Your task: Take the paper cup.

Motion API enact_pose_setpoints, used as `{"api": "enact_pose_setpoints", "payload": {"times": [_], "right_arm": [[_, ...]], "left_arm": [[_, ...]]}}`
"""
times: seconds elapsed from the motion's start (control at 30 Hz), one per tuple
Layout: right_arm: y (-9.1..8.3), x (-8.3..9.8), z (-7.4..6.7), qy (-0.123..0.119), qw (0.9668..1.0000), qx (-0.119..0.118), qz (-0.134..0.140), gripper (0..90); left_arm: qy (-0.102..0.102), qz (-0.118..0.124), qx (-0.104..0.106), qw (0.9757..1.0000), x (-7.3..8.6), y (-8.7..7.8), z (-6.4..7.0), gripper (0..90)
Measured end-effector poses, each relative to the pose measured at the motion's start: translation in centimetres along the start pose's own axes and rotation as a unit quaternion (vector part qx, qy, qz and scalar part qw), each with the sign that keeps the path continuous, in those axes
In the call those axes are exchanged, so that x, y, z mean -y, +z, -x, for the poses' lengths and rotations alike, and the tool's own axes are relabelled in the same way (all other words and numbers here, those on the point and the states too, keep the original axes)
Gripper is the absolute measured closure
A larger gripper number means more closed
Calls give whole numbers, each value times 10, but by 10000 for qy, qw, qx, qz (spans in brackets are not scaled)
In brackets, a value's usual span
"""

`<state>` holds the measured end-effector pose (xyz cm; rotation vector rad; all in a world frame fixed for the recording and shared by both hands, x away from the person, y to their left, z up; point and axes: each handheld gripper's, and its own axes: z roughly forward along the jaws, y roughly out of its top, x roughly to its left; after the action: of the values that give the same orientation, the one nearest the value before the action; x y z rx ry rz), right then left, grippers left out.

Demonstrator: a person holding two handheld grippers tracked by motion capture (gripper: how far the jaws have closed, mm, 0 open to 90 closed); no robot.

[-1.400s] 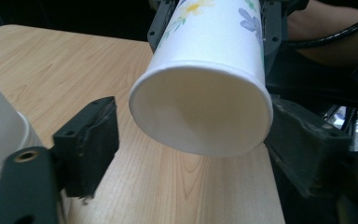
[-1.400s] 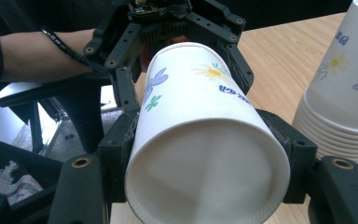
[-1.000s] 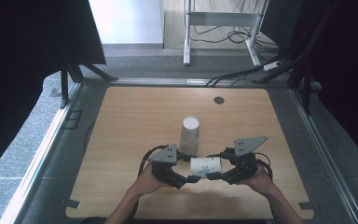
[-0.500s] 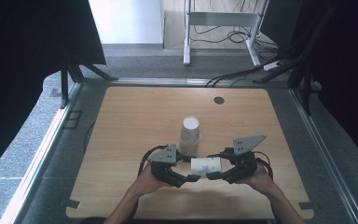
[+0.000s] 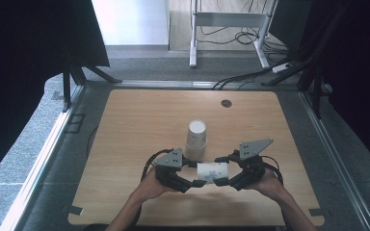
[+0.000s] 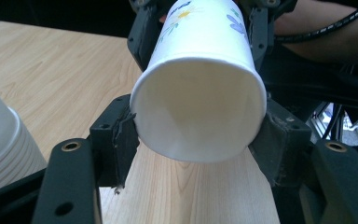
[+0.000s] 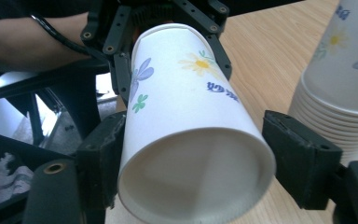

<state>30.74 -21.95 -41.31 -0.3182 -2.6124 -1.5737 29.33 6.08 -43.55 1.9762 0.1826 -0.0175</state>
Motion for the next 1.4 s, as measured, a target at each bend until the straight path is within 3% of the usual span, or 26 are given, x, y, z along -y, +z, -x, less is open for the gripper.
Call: {"api": "enact_pose_setpoints", "payload": {"times": [0.07,0.13,0.27,0.3,0.33,0.37,0.4,0.43,0.57,0.6,0.67,0.73,0.87,1.17,1.33,1.4], "right_arm": [[-2,-1,0,-32,10000,74,-49,219],[-4,-2,0,-71,9998,139,-118,205],[-6,-4,0,-136,9989,193,-413,160],[-6,-4,0,-136,9989,193,-413,160],[-5,-5,-1,-189,9975,242,-630,147],[-5,-5,-1,-189,9975,242,-630,147],[-3,-6,-1,-274,9954,335,-861,145],[-3,-6,-1,-274,9954,335,-861,145],[6,-10,-4,-503,9887,474,-1326,145],[8,-11,-4,-551,9875,474,-1401,146],[12,-13,-6,-648,9844,499,-1557,146],[16,-15,-7,-751,9805,544,-1733,149],[24,-17,-8,-919,9725,610,-2053,156],[42,-19,-10,-1092,9619,580,-2439,194],[48,-20,-9,-1154,9561,605,-2625,227],[49,-19,-9,-1131,9552,614,-2663,243]], "left_arm": [[5,-73,0,10000,-1,-1,-1,359],[34,-314,-44,9995,-3,-2,-1,358],[61,-585,-117,9982,-7,-4,-3,357],[73,-718,-142,9973,-9,-4,-3,357],[113,-912,-184,9956,-13,-4,-4,357],[113,-912,-184,9956,-13,-4,-4,356],[210,-1151,-213,9929,-17,-5,-5,355],[210,-1151,-213,9929,-17,-5,-5,355],[304,-1580,-249,9867,-27,-3,-5,352],[356,-1748,-264,9836,-31,-2,-5,352],[403,-1901,-283,9805,-34,0,-6,352],[460,-2118,-294,9758,-38,2,-6,351],[527,-2388,-300,9692,-42,6,-5,350],[654,-2787,-326,9576,-52,15,-4,349],[686,-2919,-323,9535,-57,20,-3,347],[704,-2941,-319,9526,-58,21,-3,347]]}}
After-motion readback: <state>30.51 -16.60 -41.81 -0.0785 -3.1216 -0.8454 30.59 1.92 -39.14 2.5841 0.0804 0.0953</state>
